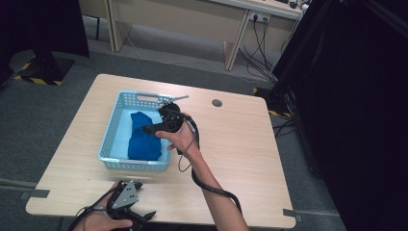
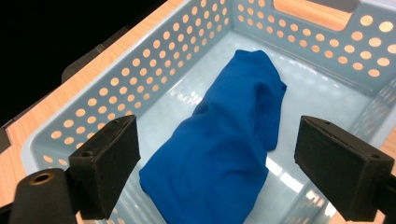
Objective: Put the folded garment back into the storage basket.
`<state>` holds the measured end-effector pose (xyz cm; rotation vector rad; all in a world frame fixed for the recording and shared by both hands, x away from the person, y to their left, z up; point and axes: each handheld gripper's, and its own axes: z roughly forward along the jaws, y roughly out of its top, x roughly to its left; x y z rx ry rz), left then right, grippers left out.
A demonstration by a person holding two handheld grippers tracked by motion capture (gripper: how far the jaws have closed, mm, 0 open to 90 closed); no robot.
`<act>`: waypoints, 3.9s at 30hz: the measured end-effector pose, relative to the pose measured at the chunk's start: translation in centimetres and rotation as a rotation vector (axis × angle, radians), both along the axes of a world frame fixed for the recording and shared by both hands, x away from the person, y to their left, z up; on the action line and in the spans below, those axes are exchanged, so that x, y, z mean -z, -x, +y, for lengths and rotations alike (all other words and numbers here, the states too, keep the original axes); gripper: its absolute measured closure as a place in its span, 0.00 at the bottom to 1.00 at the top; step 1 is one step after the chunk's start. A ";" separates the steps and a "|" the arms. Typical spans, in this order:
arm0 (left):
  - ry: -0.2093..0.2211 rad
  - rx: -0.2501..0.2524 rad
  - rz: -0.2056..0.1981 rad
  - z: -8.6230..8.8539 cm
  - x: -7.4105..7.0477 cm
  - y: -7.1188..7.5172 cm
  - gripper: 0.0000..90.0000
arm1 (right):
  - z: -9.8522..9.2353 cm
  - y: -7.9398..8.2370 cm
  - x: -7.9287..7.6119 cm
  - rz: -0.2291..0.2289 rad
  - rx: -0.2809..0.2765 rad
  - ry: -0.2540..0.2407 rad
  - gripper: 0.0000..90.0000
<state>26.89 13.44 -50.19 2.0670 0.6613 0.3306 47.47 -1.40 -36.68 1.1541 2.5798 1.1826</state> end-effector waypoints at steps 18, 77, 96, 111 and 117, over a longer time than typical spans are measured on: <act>-0.001 -0.002 0.000 0.0 0.0 0.0 0.00 | -3.5 1.0 -0.2 -0.013 0.003 -0.042 0.16; -0.001 -0.004 0.001 0.0 0.0 0.0 0.00 | -12.0 4.0 2.8 -0.019 0.045 -0.048 0.16; 0.000 -0.005 0.002 0.0 0.0 0.0 0.00 | -13.3 4.8 4.7 -0.003 0.051 -0.054 0.16; 0.000 -0.006 0.002 -0.1 0.0 0.0 0.00 | -13.8 5.7 5.7 0.004 0.048 -0.028 0.16; 0.000 -0.006 0.002 0.0 0.0 0.0 0.00 | -14.0 5.8 5.9 0.006 0.048 -0.023 0.16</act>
